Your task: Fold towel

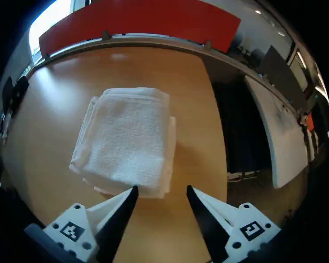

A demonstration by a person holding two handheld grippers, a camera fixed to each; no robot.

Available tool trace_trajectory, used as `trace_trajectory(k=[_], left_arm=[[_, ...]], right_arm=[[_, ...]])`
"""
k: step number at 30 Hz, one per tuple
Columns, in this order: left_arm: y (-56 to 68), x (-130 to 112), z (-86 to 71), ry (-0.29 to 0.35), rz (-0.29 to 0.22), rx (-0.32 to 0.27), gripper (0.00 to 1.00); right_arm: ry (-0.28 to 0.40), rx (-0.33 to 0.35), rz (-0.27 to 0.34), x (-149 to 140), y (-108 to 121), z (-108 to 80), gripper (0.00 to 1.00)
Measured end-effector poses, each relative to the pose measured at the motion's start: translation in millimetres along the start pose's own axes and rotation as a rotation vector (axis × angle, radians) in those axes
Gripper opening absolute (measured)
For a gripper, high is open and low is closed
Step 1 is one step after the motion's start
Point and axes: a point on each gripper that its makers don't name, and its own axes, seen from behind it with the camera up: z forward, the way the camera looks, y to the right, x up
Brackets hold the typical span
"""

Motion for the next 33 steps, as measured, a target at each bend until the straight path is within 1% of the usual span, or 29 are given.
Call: trace_trajectory(k=[8, 14, 17, 26, 33], left_arm=[[-1.1, 0, -0.1, 0.004, -0.004, 0.0, 0.84], [-2.4, 0, -0.4, 0.008, -0.01, 0.002, 0.84], [-3.0, 0, -0.4, 0.01, -0.014, 0.001, 0.84], [-5.1, 3, -0.6, 0.017, -0.019, 0.007, 0.84], [-8.4, 2, -1.1, 0.018, -0.037, 0.018, 0.84]], right_arm=[[0.014, 0.004, 0.002, 1, -5, -3.4, 0.96], [0.042, 0.0, 0.026, 4, -8, -7.2, 0.96], [0.065, -0.001, 0.052, 8, -11, -8.2, 0.96], [0.136, -0.014, 0.156, 21, -17, -12.8, 0.96], [0.151, -0.041, 0.24, 24, -19, -15.2, 0.96]])
